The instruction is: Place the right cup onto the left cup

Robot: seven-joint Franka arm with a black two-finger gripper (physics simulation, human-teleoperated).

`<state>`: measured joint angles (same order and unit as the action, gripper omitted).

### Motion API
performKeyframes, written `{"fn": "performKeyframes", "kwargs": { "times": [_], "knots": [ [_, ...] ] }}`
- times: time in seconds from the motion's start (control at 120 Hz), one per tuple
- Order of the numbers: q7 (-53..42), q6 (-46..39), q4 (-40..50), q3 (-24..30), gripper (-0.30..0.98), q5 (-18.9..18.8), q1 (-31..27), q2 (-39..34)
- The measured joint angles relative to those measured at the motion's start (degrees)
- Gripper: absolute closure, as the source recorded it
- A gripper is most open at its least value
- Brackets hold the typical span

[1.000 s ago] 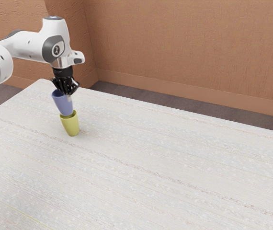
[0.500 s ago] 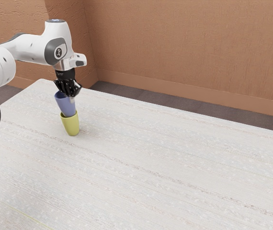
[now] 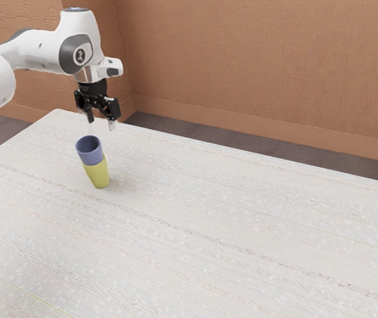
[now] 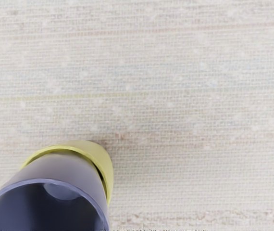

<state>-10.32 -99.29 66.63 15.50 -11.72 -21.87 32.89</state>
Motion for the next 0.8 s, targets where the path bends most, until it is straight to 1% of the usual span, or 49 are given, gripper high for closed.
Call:
{"fn": "performKeyframes", "kwargs": {
  "times": [0.075, 0.142, 0.233, 0.358, 0.467, 0.675, 0.8],
  "knots": [
    [0.05, 0.52, 1.66, -0.07, 0.04, 0.51, 1.03, -2.69],
    [0.09, 1.06, 3.51, -1.12, 0.03, 1.33, 3.1, -5.25],
    [0.13, 2.03, 6.54, -6.49, 0.02, 3.62, 8.8, -9.18],
    [0.19, 2.65, 13.67, -14.77, 0.01, 7.23, 17.97, -15.68],
    [0.33, 2.81, 19.04, -19.09, 0.01, 9.32, 24.32, -20.58],
    [1.29, 3.2, 26.51, -24.68, 0.0, 10.95, 33.88, -27.64],
    [2.22, 3.61, 27.99, -25.71, 0.0, 11.15, 36.38, -28.97]
  ]
}}
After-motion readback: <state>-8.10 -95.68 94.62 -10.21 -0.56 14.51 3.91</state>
